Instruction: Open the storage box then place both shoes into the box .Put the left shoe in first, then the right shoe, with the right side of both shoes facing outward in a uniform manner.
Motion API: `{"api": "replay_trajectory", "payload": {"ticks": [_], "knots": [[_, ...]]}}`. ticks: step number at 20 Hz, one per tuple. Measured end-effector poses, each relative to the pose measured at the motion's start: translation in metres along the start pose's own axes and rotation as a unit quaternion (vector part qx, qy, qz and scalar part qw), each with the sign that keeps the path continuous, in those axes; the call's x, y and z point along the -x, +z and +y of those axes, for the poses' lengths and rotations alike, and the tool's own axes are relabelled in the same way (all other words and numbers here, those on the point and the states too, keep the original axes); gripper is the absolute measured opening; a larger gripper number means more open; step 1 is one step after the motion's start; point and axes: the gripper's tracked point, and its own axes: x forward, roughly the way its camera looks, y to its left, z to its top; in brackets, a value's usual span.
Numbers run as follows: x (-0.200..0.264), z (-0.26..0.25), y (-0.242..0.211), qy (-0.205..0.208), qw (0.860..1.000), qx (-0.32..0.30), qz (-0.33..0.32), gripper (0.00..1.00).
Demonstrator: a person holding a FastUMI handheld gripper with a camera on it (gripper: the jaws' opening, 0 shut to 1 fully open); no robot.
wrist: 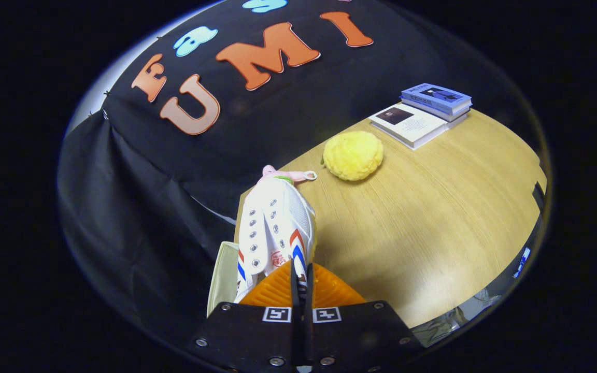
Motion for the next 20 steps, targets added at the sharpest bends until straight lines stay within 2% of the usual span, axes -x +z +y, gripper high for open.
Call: {"api": "replay_trajectory", "payload": {"ticks": [6,12,15,16,17,20], "knots": [[-0.008,0.054,-0.046,0.008,1.0,0.006,0.005,0.01],[-0.024,0.053,-0.097,-0.021,0.999,0.016,0.042,0.01],[-0.028,0.047,-0.1,-0.037,0.998,0.022,0.037,0.01],[-0.03,0.043,-0.105,-0.048,0.997,0.033,0.043,0.04],[-0.029,0.048,-0.106,-0.039,0.998,0.033,0.045,0.04],[-0.027,0.077,-0.1,0.002,0.997,0.065,0.036,0.59]]}}
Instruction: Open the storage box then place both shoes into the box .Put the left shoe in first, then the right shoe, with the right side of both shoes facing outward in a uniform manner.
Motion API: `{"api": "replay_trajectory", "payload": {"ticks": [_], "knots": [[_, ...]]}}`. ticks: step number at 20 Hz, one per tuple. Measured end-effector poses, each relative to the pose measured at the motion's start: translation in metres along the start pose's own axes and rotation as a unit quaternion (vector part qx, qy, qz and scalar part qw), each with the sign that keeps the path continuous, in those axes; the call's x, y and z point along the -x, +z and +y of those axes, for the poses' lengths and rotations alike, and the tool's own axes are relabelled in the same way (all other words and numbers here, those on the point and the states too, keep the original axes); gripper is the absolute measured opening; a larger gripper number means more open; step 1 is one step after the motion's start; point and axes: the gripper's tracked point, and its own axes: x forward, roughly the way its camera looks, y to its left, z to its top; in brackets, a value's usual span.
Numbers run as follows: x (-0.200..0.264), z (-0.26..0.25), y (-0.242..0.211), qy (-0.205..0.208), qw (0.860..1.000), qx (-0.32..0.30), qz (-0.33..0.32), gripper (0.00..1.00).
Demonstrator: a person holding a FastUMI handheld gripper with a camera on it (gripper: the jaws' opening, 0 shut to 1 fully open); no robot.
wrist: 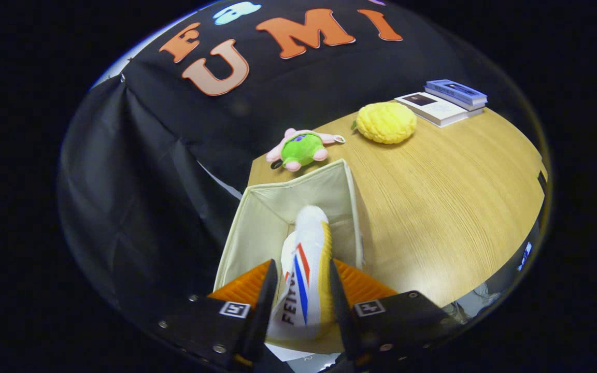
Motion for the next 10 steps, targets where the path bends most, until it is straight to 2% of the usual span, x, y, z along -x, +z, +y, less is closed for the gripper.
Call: {"api": "replay_trajectory", "payload": {"ticks": [2,3,5,10], "knots": [[0.004,0.01,0.006,0.021,1.0,0.011,-0.003,0.96],[0.01,0.013,0.012,0.028,0.999,0.014,-0.007,0.99],[0.013,0.018,0.032,0.035,0.999,0.027,-0.024,0.99],[0.046,0.006,0.118,0.037,0.991,0.079,-0.105,0.98]]}}
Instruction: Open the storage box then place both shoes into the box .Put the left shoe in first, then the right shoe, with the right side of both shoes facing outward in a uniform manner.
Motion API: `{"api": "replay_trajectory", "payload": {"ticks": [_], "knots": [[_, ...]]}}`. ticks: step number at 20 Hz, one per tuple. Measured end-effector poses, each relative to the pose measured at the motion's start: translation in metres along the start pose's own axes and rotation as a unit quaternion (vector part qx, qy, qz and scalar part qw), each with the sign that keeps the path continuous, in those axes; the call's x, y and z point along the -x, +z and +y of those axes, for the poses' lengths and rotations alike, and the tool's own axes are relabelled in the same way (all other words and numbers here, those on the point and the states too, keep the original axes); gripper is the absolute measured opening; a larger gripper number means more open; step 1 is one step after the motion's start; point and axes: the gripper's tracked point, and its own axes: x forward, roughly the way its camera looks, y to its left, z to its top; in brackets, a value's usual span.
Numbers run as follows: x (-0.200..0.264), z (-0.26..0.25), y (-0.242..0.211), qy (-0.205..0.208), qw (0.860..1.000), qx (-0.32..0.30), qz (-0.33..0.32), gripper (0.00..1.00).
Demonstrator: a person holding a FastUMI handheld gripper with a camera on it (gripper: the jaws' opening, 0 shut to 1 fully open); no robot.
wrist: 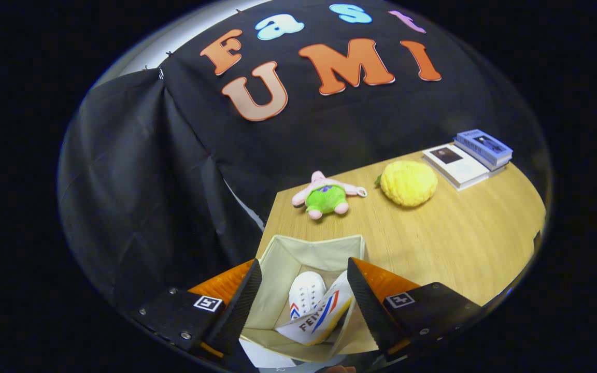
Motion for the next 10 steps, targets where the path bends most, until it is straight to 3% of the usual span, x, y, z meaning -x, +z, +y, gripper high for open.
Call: {"api": "replay_trajectory", "payload": {"ticks": [4,7,10], "knots": [[0.025,-0.043,0.085,-0.027,0.995,0.055,-0.08,0.98],[0.052,-0.08,0.14,-0.07,0.981,0.124,-0.131,0.98],[0.084,-0.108,0.189,-0.098,0.965,0.155,-0.187,0.98]]}}
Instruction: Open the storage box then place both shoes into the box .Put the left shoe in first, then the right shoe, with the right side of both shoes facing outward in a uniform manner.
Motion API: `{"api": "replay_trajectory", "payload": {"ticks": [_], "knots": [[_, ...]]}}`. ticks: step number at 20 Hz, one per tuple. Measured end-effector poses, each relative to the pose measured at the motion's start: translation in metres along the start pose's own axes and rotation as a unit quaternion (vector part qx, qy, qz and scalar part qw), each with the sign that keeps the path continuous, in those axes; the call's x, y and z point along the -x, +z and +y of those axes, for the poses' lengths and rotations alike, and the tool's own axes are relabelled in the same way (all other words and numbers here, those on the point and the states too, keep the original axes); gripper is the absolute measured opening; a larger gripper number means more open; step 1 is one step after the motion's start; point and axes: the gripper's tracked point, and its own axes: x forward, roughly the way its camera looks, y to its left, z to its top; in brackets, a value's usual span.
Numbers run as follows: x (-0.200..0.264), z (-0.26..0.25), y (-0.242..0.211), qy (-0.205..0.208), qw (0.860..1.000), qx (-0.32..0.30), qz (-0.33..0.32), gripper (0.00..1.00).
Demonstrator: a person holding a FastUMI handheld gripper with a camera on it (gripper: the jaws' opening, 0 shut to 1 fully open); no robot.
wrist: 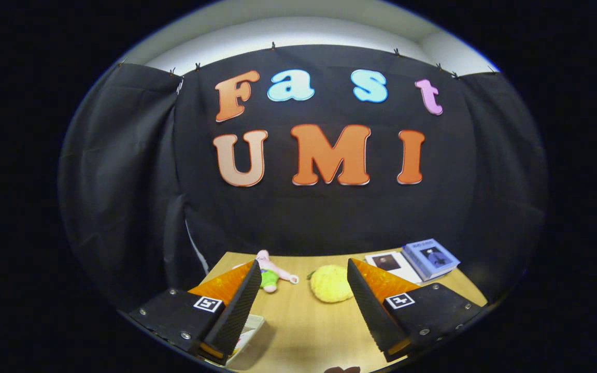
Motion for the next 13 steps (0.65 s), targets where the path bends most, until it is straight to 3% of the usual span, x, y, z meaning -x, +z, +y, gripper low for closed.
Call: {"api": "replay_trajectory", "payload": {"ticks": [5,10,13], "knots": [[0.017,-0.053,0.047,-0.013,0.998,-0.004,-0.057,0.98],[0.028,-0.092,0.059,-0.03,0.996,0.007,-0.084,0.98],[0.028,-0.098,0.055,-0.027,0.996,-0.017,-0.082,0.98]]}}
